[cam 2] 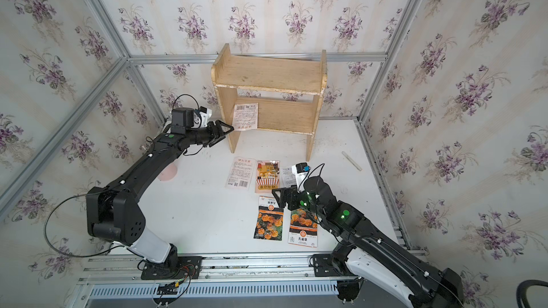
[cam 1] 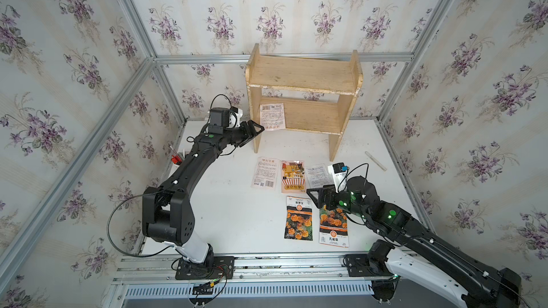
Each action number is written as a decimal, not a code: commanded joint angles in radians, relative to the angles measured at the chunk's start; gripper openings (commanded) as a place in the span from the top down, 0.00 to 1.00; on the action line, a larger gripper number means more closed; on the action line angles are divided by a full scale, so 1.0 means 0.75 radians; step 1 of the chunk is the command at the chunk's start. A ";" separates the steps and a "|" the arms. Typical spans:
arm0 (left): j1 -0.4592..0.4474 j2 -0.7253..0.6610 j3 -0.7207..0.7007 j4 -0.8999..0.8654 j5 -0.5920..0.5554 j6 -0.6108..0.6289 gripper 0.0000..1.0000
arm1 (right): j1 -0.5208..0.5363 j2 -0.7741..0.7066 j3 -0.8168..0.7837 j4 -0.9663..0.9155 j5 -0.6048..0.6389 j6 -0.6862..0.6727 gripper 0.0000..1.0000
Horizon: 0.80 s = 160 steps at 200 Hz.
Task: Take the seed bag off the shelf
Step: Pick up the seed packet from the shelf.
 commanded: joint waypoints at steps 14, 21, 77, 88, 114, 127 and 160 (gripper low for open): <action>0.001 0.068 0.018 0.133 0.014 -0.073 0.38 | 0.002 -0.005 0.013 0.006 0.026 -0.011 0.06; 0.001 0.076 0.015 0.152 0.013 -0.081 0.38 | 0.002 -0.006 0.013 0.004 0.026 -0.011 0.06; 0.001 0.130 -0.025 0.319 0.002 -0.154 0.44 | 0.002 0.005 -0.001 0.012 0.020 -0.012 0.06; 0.001 0.147 -0.018 0.335 0.015 -0.168 0.44 | 0.002 0.006 -0.001 0.013 0.024 -0.011 0.06; 0.001 0.181 -0.007 0.360 0.018 -0.183 0.50 | 0.002 0.008 -0.001 0.016 0.024 -0.009 0.06; 0.001 0.193 -0.003 0.377 0.022 -0.194 0.52 | 0.002 0.009 -0.002 0.016 0.024 -0.007 0.06; 0.000 0.219 0.002 0.413 0.044 -0.222 0.58 | 0.002 0.012 -0.003 0.015 0.026 -0.008 0.06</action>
